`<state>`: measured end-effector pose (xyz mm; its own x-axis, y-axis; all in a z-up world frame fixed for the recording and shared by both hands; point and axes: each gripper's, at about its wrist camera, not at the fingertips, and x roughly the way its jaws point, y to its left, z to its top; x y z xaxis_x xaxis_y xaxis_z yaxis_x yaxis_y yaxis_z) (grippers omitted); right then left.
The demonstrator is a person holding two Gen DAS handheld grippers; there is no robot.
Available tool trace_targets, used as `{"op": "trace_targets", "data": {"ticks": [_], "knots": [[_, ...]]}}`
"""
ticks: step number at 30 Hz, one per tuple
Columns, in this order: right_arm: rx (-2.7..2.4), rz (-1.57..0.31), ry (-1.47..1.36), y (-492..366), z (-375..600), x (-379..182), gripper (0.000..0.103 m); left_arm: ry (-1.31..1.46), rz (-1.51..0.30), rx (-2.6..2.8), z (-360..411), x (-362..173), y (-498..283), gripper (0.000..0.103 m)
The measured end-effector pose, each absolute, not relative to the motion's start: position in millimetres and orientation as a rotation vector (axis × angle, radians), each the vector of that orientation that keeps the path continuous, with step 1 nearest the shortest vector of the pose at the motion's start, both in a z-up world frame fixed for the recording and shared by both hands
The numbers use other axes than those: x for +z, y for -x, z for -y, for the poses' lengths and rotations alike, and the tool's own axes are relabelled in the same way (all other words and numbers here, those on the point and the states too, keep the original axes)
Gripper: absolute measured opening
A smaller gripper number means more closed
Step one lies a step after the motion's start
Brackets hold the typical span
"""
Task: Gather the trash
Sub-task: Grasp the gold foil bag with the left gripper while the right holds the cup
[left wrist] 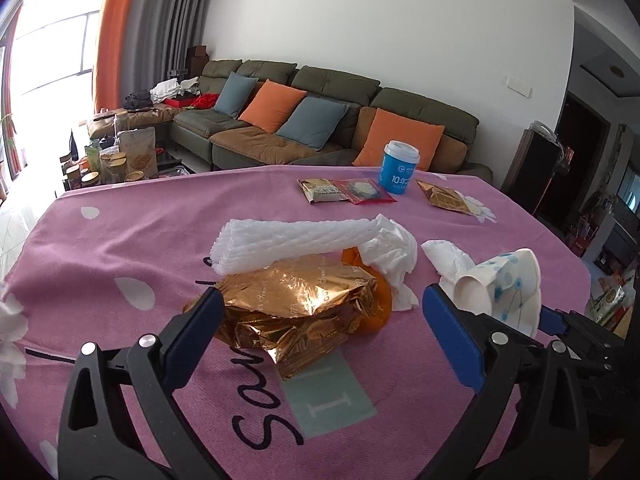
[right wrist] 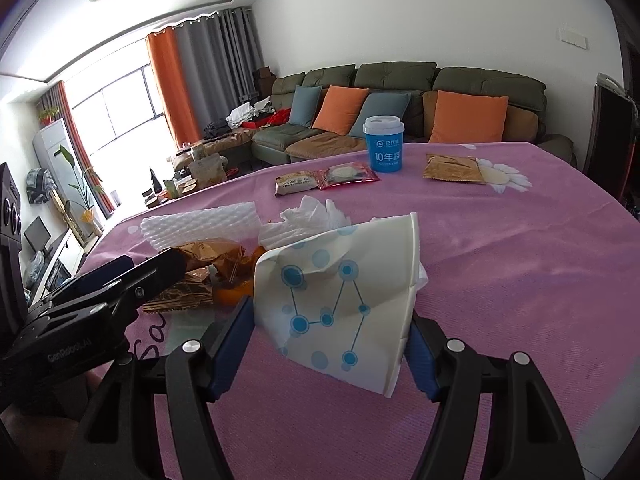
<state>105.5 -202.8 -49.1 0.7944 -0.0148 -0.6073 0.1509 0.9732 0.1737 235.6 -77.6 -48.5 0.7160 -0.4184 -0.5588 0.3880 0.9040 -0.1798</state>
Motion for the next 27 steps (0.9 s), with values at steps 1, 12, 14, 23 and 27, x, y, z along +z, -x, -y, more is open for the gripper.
{"op": "trace_targets", "data": {"ticks": [1,12,14,23,27], "knots": [[-0.087,-0.649,-0.221,-105,203,-50,0.067,0.055,-0.631,-0.441,77,-49,-238,0.097],[-0.045,-0.642,-0.250,-105,210,-52,0.067,0.075,-0.645,-0.392,76,-50,-258,0.097],[-0.041,-0.641,-0.254,-105,210,-52,0.067,0.071,-0.665,-0.387,78,-53,-265,0.097],[-0.039,-0.640,-0.275,-104,218,-54,0.067,0.081,-0.723,-0.396,84,-62,-281,0.078],[-0.035,-0.637,-0.278,-103,218,-55,0.067,0.082,-0.718,-0.400,85,-63,-281,0.052]]}}
